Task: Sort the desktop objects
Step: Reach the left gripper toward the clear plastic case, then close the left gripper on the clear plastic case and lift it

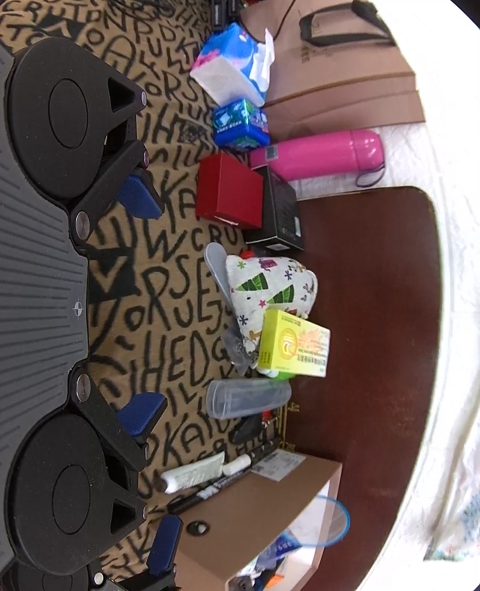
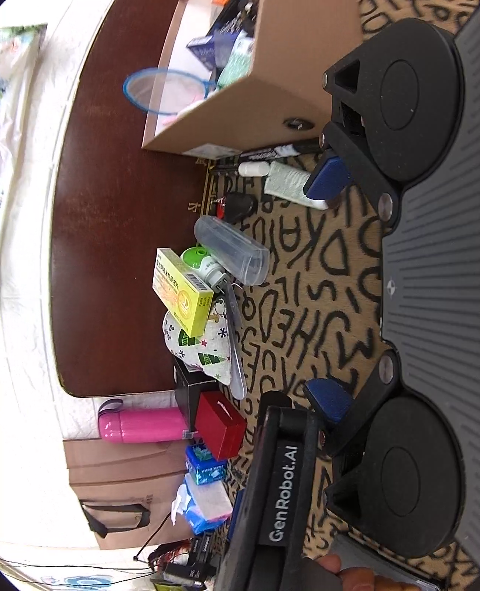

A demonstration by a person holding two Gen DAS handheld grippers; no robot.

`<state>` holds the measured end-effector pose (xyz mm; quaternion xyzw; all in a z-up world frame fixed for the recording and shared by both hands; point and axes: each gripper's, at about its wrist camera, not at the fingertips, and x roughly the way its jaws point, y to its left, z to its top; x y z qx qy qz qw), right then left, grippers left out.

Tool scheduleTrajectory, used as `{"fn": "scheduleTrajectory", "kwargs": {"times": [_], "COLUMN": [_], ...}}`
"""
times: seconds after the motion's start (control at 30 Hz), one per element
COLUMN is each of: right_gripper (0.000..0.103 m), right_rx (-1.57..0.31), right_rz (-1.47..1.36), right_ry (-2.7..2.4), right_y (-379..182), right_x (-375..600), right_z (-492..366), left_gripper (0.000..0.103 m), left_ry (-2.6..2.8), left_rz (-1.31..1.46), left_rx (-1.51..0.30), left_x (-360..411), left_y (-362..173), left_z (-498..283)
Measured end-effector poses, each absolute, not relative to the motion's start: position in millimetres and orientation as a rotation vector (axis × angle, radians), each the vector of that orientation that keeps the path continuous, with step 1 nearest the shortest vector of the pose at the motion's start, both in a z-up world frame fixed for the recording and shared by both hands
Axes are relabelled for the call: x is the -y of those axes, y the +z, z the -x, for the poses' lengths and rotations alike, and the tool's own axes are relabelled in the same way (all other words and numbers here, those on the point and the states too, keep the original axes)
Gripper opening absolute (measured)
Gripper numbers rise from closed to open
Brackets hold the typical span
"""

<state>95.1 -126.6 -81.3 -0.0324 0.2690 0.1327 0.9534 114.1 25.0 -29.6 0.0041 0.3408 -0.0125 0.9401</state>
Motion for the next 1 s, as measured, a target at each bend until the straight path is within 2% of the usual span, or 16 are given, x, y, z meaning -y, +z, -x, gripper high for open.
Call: {"fn": "scheduleTrajectory", "kwargs": {"times": [0.17, 0.53, 0.67, 0.8, 0.87, 0.9, 0.93, 1.0], "right_gripper": [0.096, 0.079, 0.075, 0.075, 0.069, 0.065, 0.056, 0.055], "right_rx": [-0.553, -0.546, -0.545, -0.536, -0.537, -0.542, -0.551, -0.555], "right_rz": [0.058, 0.105, 0.099, 0.092, 0.084, 0.072, 0.064, 0.069], "right_ry": [0.273, 0.214, 0.214, 0.223, 0.221, 0.232, 0.246, 0.246], "right_y": [-87, -99, -104, -107, -109, -110, -110, -112], "right_x": [124, 125, 127, 125, 126, 127, 127, 126], "right_z": [-130, -195, -209, -219, -224, -226, -228, -228], "left_gripper": [0.103, 0.080, 0.064, 0.062, 0.059, 0.048, 0.048, 0.047], "left_ry": [-0.055, -0.277, -0.337, -0.366, -0.374, -0.376, -0.385, -0.390], "left_rz": [0.043, 0.139, 0.111, 0.160, 0.157, 0.163, 0.174, 0.187], "left_rx": [-0.718, -0.806, -0.859, -0.891, -0.891, -0.896, -0.907, -0.914], "left_x": [-26, 1, 16, 23, 27, 28, 28, 27], "left_y": [-32, -48, -64, -74, -76, -78, -80, -83], "left_z": [-149, -228, -252, -269, -272, -274, -276, -275]}}
